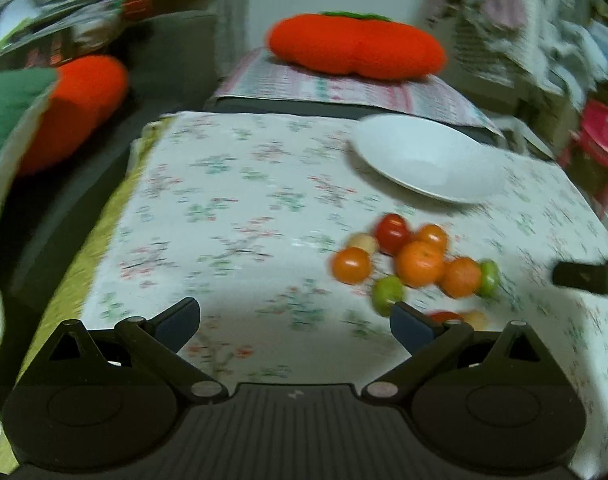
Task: Organize fruits
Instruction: 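Move both grippers toward the pile of fruits on the cloth, then grasp the red tomato with the left gripper while the right gripper grasps a green fruit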
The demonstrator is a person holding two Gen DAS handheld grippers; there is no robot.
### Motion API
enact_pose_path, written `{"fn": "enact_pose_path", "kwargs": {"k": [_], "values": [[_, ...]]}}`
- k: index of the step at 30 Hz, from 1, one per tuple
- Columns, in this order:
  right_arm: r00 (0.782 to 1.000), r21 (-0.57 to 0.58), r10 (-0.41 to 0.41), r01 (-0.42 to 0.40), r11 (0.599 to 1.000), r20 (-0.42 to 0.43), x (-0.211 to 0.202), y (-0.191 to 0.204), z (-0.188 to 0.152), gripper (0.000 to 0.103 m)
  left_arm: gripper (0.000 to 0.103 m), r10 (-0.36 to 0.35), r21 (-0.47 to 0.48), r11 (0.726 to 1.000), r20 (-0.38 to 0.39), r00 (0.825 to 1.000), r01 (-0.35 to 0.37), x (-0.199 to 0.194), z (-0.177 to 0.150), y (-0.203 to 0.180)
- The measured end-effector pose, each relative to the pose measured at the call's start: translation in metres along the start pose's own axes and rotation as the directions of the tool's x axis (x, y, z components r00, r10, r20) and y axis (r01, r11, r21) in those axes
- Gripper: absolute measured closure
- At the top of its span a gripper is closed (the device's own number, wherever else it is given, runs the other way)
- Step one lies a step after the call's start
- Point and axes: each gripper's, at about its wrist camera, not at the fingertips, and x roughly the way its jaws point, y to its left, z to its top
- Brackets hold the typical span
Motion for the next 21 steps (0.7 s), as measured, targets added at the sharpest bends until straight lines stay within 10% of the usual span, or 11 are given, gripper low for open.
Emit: {"fn": "enact_pose_path", "kwargs": {"k": [5,21], "values": [[0.994,-0.039,0.050,-0.047,0.998,0.092,0.007,0.004,0.005,0.007,0.015,-0.114,0.094,0.989,-0.024,0.993,0.116,0.012,-0.010,-0.032],[0.997,-0.223,0.044,-0.056,0.973,-0.058,0.051,0.028,0.010,0.049,0.068,-0.170,0.159,0.972,-0.031,0.985,0.173,0.045,-0.020,-0.058]]}}
